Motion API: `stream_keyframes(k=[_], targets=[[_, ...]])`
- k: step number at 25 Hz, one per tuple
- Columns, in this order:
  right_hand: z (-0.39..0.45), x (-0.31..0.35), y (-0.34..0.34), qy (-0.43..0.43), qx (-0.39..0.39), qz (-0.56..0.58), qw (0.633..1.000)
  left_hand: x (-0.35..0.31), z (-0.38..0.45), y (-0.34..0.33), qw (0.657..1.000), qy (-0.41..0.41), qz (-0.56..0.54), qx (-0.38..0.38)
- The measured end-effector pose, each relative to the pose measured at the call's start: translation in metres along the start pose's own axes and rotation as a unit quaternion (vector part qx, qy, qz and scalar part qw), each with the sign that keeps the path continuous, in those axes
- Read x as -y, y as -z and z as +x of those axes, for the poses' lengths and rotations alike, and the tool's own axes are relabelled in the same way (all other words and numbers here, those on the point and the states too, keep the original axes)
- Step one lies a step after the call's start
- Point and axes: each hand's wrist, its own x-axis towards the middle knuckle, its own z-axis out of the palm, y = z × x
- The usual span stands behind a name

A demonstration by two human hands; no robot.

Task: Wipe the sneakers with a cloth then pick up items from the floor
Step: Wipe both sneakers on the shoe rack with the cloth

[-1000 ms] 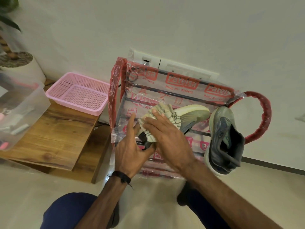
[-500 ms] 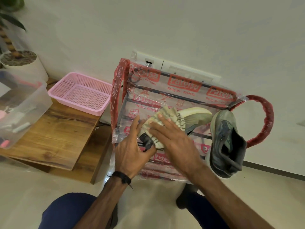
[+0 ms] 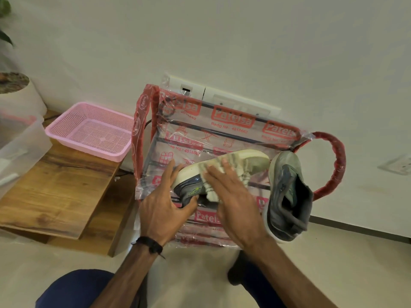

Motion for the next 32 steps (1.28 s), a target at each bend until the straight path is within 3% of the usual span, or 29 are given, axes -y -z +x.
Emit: stream_keyframes(k=[1,3,7,9,10,13,15,17,19,22,24,27,28,29,32], targets=[[0.000,-0.002,0.000,0.033,0.004,-0.018,0.999,-0.001,-0.001,0.000,1.000,0.001,-0.004,0.001],[0.013,-0.023,0.003,0.009,-0.008,-0.033,0.999,-0.003,-0.001,-0.001,1.000,-0.006,-0.007,-0.009],[0.045,-0.069,0.008,-0.232,-0.066,0.041,0.970,-0.003,0.002,-0.006,1.000,-0.002,-0.003,-0.024],[0.049,-0.057,0.006,-0.289,-0.083,0.077,0.951,0.000,0.002,-0.007,1.000,-0.002,-0.012,-0.021],[0.043,-0.042,0.002,-0.262,-0.074,0.084,0.958,0.001,0.003,-0.006,1.000,-0.002,-0.015,-0.022],[0.003,0.010,-0.007,-0.061,-0.009,0.067,0.996,0.006,0.004,-0.004,1.000,-0.003,-0.002,-0.022],[-0.012,0.015,-0.006,0.039,0.010,0.025,0.999,0.008,0.003,-0.005,1.000,-0.015,0.003,-0.009],[-0.008,-0.008,-0.005,0.007,0.006,0.015,1.000,0.009,0.003,-0.004,1.000,-0.023,0.000,-0.009],[0.003,-0.039,-0.004,-0.112,-0.030,0.035,0.993,0.006,0.005,-0.005,1.000,-0.028,-0.004,-0.012],[0.020,-0.044,-0.003,-0.273,-0.091,0.114,0.951,0.005,0.007,-0.009,0.999,-0.031,0.009,-0.024],[0.014,-0.013,-0.009,-0.258,-0.082,0.155,0.950,0.007,0.010,-0.008,0.999,-0.015,-0.016,-0.027],[-0.021,0.028,-0.019,-0.057,-0.027,0.091,0.994,0.010,0.009,-0.001,0.998,0.012,-0.063,-0.024],[-0.025,0.022,-0.020,-0.026,-0.015,0.067,0.997,0.010,0.008,0.000,0.998,0.012,-0.065,-0.021],[-0.021,0.008,-0.017,-0.033,-0.013,0.063,0.997,0.010,0.008,0.000,0.998,0.008,-0.059,-0.019],[0.003,-0.041,-0.013,-0.196,-0.040,0.058,0.978,0.006,0.008,-0.003,0.999,0.006,-0.052,-0.013]])
